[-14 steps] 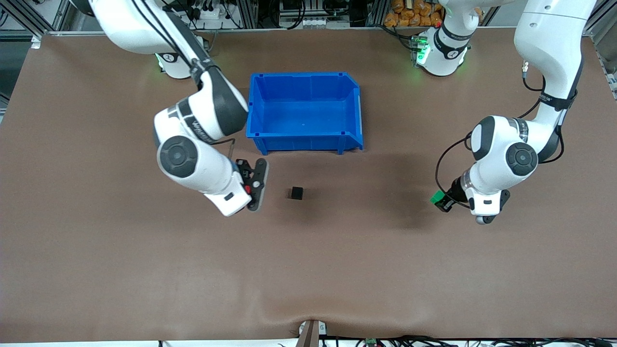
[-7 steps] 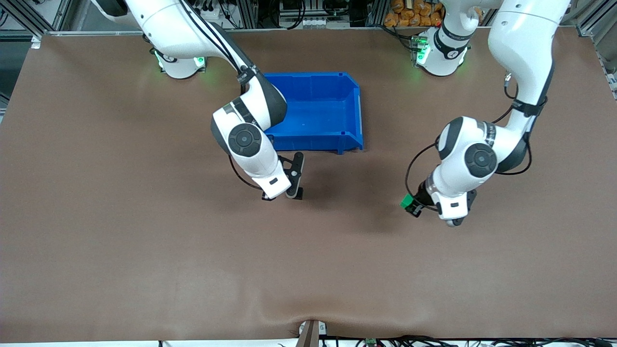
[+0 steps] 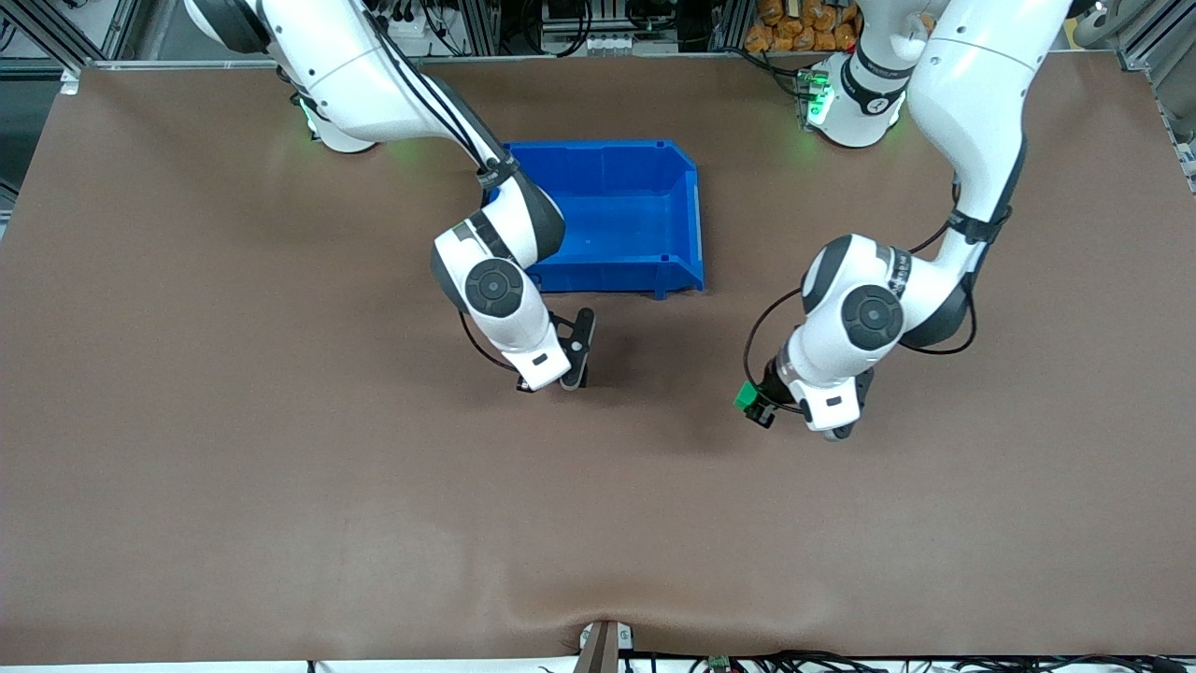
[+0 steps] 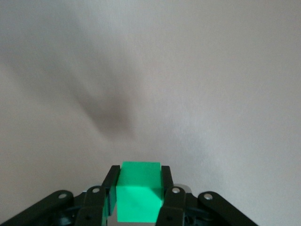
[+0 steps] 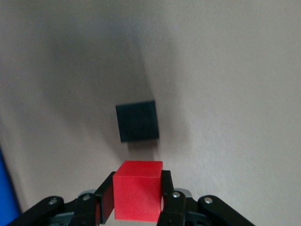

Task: Attach green and red cubes to black cube
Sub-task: 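Carry red toward the black cube with the right gripper while the left carries green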

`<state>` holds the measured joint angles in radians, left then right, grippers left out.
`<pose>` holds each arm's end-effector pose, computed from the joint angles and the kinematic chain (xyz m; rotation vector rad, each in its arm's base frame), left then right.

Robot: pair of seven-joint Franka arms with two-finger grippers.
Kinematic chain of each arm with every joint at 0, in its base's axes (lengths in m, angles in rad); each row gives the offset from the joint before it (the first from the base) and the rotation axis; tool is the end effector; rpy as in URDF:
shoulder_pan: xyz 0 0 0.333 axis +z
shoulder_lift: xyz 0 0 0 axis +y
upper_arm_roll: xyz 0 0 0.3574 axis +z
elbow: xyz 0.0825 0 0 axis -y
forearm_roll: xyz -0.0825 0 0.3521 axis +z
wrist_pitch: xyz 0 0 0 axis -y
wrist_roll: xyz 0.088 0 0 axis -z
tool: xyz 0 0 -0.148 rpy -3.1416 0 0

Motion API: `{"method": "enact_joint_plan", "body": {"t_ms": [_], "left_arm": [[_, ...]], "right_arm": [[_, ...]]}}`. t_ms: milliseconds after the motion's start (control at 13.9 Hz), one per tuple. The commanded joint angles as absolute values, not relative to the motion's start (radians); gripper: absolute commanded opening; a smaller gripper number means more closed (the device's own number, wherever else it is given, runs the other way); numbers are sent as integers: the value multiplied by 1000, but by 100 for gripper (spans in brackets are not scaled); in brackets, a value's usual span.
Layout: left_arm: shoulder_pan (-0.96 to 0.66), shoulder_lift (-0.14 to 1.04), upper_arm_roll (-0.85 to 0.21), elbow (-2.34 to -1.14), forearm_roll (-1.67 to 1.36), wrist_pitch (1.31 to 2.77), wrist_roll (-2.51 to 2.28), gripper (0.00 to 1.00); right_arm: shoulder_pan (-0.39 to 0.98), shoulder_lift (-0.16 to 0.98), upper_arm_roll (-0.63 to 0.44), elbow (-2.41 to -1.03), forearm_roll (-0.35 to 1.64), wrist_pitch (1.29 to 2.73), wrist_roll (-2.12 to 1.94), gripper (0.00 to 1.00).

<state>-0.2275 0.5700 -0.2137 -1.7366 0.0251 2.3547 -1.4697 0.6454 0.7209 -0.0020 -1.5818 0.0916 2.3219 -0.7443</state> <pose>0.6168 -0.2725 0.2779 2.6289 1.5186 -0.0648 0.5620 0.4272 0.2270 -2.4242 -1.8938 -0.0347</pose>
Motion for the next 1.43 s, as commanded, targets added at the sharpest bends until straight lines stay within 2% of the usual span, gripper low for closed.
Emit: {"method": "enact_joint_plan", "body": {"t_ms": [0,287,358,430,502,789,932,1219,1362], "left_arm": [[-264,603,-207,-1684,29,2335,-1534,0],[-321,627,-207,-1625,28,2335,-1629,0],[-324,630,-207,-1614,29,2335,-1638,0],[-336,637,-207,-1608,29,2336,-1646,0],[-350,641,-207,-1606,29,2335,-1660,0],[-367,670,-207,-1589,31,2336,-1729,0],[-386,675,-207,-1586,32,2338,-1772,0],[-425,716,-207,-1530,31,2338,-1859,0],[-442,755,-207,-1484,31,2339,-1890,0]], "right_arm": [[660,745,-9,-1575,75,2350,-716,0],[663,775,-9,-1566,72,2381,-718,0],[664,779,-9,-1566,77,2390,-716,15],[664,785,-9,-1565,80,2405,-716,77],[664,787,-9,-1566,81,2420,-716,100],[650,766,-8,-1566,81,2408,-716,100],[638,711,-12,-1565,83,2337,-713,100],[508,507,-37,-1563,83,2113,-715,100],[396,439,-35,-1559,84,2074,-715,100]]}}
